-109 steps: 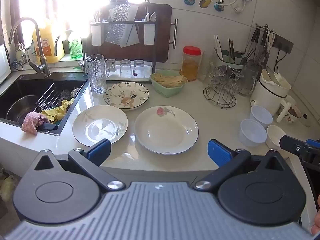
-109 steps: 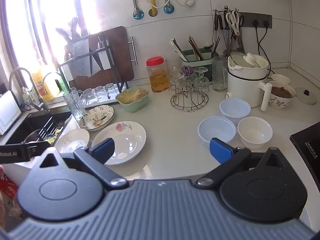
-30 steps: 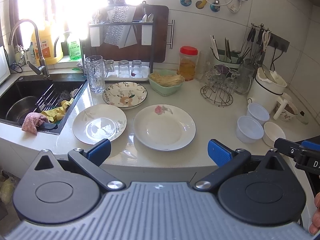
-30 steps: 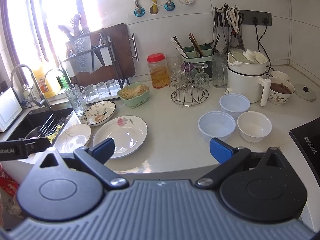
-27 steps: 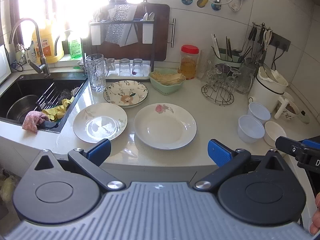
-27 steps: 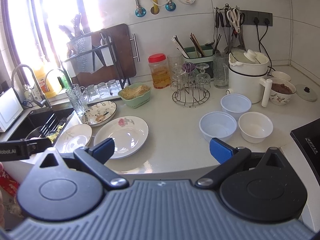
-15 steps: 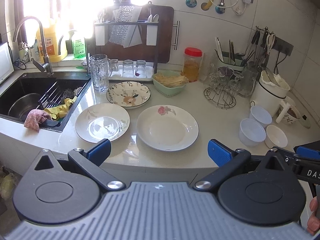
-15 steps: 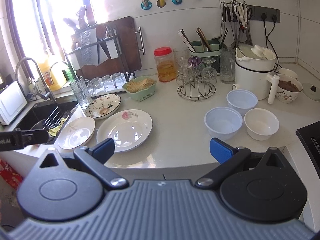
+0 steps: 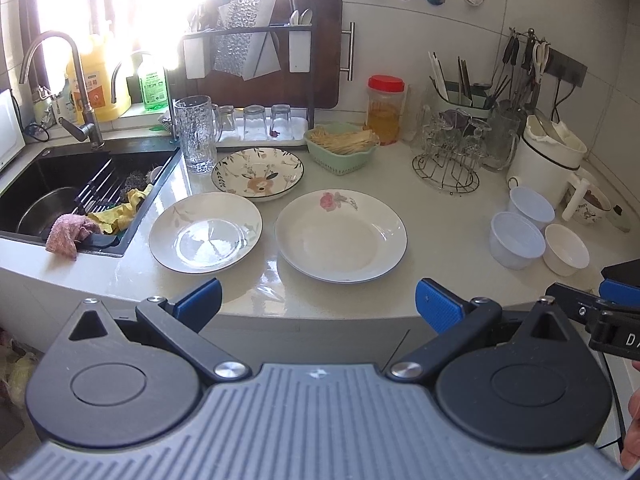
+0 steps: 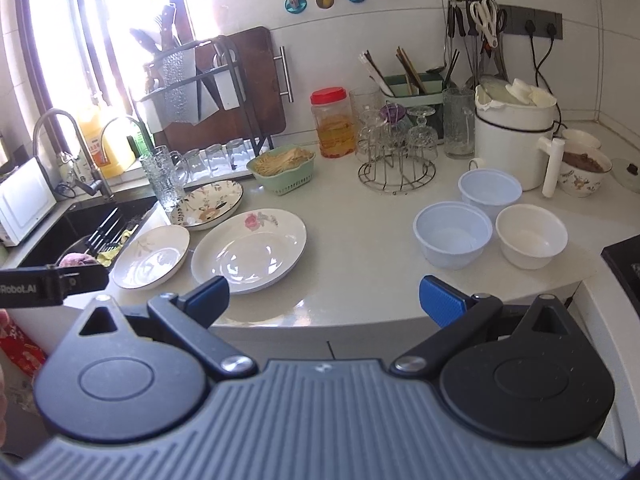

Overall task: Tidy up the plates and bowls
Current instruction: 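Move both grippers toward the rim of the leaf-pattern white plate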

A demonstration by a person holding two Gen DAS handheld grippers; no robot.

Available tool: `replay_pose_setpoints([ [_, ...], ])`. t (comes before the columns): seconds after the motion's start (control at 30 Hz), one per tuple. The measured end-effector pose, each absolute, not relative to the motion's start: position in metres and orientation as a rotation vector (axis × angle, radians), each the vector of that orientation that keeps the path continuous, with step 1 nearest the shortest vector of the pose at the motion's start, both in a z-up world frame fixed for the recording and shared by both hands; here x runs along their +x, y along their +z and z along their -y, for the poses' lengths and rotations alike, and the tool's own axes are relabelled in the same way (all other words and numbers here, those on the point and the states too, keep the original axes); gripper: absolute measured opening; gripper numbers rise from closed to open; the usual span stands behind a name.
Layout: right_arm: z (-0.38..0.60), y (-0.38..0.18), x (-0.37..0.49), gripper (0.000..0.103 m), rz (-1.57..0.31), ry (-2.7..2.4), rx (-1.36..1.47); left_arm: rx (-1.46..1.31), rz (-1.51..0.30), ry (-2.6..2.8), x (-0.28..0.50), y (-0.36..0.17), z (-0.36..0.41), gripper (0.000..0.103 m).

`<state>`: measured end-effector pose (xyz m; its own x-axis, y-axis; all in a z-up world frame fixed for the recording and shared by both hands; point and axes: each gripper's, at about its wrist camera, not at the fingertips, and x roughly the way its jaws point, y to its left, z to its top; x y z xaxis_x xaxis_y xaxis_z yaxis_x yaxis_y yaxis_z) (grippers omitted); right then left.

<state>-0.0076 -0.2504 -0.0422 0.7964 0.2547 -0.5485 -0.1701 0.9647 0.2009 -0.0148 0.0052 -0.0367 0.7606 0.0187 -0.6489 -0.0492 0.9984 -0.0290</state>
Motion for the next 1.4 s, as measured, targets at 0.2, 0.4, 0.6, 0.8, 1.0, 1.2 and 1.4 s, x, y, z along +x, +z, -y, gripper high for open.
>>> replay_pose_setpoints([
  [0.2, 0.244, -0.045, -0.011, 0.103, -0.613, 0.252, 0.156, -0.039, -0.724, 0.032, -0.009, -0.031, -0.009, 0.103],
  [0.4, 0.231, -0.046, -0.008, 0.103, -0.624, 0.211, 0.181, -0.042, -0.751, -0.002, 0.008, -0.029, -0.024, 0.103],
  [0.6, 0.203, -0.045, -0.001, 0.103, -0.622, 0.204, 0.198, -0.011, -0.771, -0.030, 0.029, -0.023, -0.048, 0.103],
  [0.8, 0.169, -0.045, 0.004, 0.103, -0.629, 0.196, 0.215, 0.007, -0.795, -0.058, 0.050, -0.026, -0.081, 0.103],
  [1.0, 0.133, -0.047, 0.011, 0.103, -0.644, 0.206, 0.198, 0.052, -0.785, -0.066, 0.069, -0.026, -0.110, 0.103],
  [1.2, 0.108, -0.053, 0.020, 0.101, -0.671, 0.200, 0.198, 0.032, -0.804, -0.073, 0.088, -0.035, -0.139, 0.103],
  [1.4, 0.085, -0.059, 0.029, 0.080, -0.689, 0.204, 0.162, 0.032, -0.804, -0.080, 0.105, -0.047, -0.160, 0.103],
])
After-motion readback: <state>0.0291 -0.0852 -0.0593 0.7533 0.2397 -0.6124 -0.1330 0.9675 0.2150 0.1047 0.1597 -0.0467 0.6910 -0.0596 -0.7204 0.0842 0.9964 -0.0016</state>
